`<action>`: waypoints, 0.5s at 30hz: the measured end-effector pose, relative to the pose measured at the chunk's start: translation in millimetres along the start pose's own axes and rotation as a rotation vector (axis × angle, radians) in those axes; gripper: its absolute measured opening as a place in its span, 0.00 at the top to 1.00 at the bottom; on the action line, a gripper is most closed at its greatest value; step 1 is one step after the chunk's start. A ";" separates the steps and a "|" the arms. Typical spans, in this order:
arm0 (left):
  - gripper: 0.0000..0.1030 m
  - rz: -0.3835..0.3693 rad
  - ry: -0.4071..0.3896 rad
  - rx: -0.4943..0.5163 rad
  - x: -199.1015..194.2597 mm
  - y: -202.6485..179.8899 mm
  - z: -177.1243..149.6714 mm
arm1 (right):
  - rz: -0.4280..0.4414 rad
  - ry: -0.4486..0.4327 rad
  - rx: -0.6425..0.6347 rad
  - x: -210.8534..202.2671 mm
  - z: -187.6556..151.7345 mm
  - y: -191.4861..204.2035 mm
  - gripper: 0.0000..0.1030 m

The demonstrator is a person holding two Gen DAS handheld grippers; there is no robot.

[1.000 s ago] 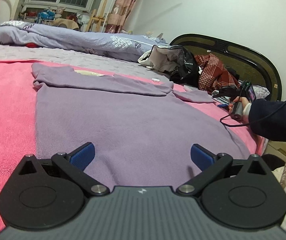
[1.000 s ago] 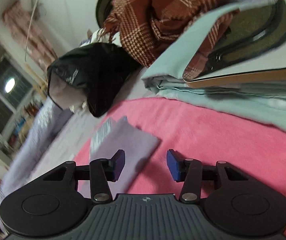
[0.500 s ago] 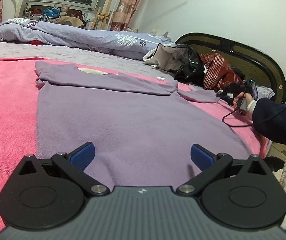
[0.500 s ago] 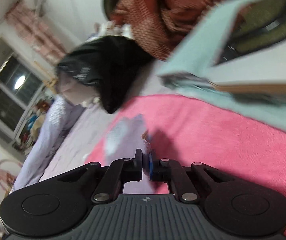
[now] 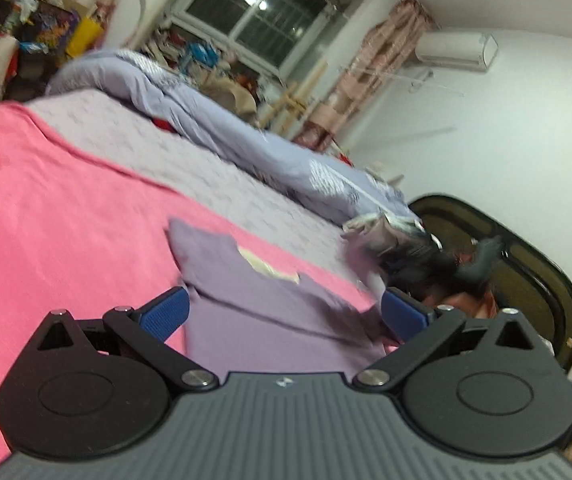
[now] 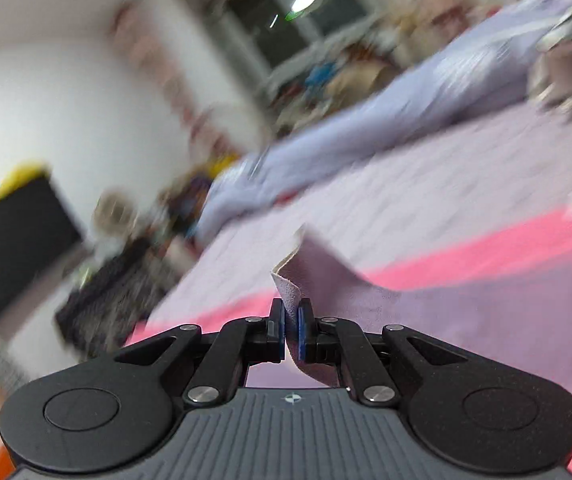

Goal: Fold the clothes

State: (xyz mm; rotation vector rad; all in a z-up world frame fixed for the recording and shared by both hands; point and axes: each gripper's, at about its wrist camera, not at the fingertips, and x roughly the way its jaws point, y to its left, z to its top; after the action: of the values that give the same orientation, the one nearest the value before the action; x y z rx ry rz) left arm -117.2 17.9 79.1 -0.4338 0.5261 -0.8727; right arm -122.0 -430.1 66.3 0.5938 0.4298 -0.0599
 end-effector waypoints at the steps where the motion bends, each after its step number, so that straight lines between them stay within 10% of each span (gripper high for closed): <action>1: 0.01 -0.004 -0.009 -0.014 -1.3 3.7 3.7 | 0.001 0.049 -0.018 22.1 -15.8 12.1 0.93; 6: 0.01 0.068 0.062 -0.044 33.1 9.3 21.8 | -0.084 0.217 -0.137 59.8 -70.9 36.0 0.83; 8: 0.01 0.085 0.112 -0.023 60.4 1.3 25.3 | -0.073 0.173 -0.155 32.8 -69.0 32.6 0.36; 9: 0.01 0.092 0.135 -0.010 75.9 -4.3 25.1 | -0.082 0.147 -0.178 18.2 -67.5 30.0 0.31; 15: 0.01 0.127 0.286 -0.037 177.1 -36.1 -0.1 | -0.427 -0.023 -0.550 -60.9 -67.3 12.5 0.33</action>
State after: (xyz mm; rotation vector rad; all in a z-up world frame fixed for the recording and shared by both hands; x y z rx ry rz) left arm -44.8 -145.8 54.1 -0.3060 0.8254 -0.8077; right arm -200.4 -386.6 47.8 -0.0462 0.5190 -0.3442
